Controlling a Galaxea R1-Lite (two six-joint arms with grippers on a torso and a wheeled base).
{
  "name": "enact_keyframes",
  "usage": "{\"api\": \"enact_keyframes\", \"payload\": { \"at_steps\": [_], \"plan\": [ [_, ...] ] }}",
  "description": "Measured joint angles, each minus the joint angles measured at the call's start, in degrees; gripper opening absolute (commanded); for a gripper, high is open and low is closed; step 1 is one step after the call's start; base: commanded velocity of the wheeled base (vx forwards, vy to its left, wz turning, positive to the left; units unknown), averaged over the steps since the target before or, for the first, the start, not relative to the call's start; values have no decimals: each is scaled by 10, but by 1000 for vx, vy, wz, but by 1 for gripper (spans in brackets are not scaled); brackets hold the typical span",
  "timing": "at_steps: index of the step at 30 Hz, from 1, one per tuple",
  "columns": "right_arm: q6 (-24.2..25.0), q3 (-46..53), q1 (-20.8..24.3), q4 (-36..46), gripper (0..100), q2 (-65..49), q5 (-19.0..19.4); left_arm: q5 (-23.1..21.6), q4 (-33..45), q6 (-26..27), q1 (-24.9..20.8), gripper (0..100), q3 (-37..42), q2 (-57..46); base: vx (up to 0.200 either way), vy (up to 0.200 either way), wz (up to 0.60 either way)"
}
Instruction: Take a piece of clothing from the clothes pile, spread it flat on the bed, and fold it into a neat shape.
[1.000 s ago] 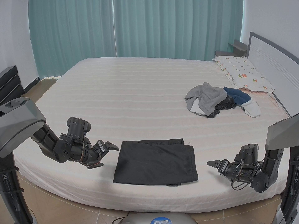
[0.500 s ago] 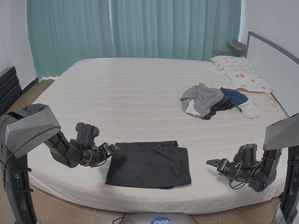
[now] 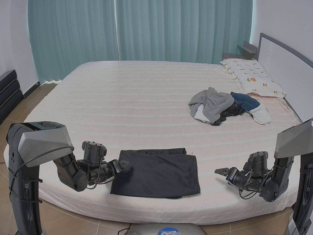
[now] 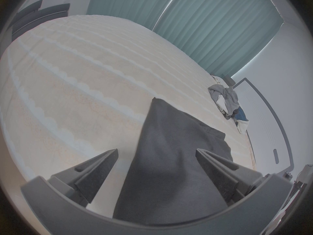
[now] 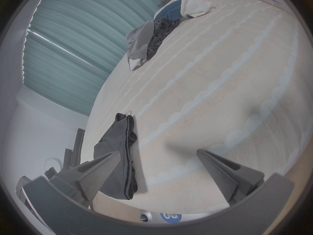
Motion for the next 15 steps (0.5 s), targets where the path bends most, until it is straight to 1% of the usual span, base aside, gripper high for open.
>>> {"api": "enact_keyframes", "payload": {
  "at_steps": [5, 9, 10, 15],
  "plan": [
    [0, 0, 0, 0, 100, 0, 0, 25, -27, -1, -8, 100, 2, 15, 0, 0, 0],
    [0, 0, 1, 0, 100, 0, 0, 29, -38, -2, -12, 100, 2, 25, 0, 0, 0],
    [0, 0, 1, 0, 100, 0, 0, 30, -38, -2, -13, 0, 2, 26, 0, 0, 0],
    [0, 0, 1, 0, 100, 0, 0, 30, -38, -6, -14, 0, 1, 30, 0, 0, 0]
  ]
}}
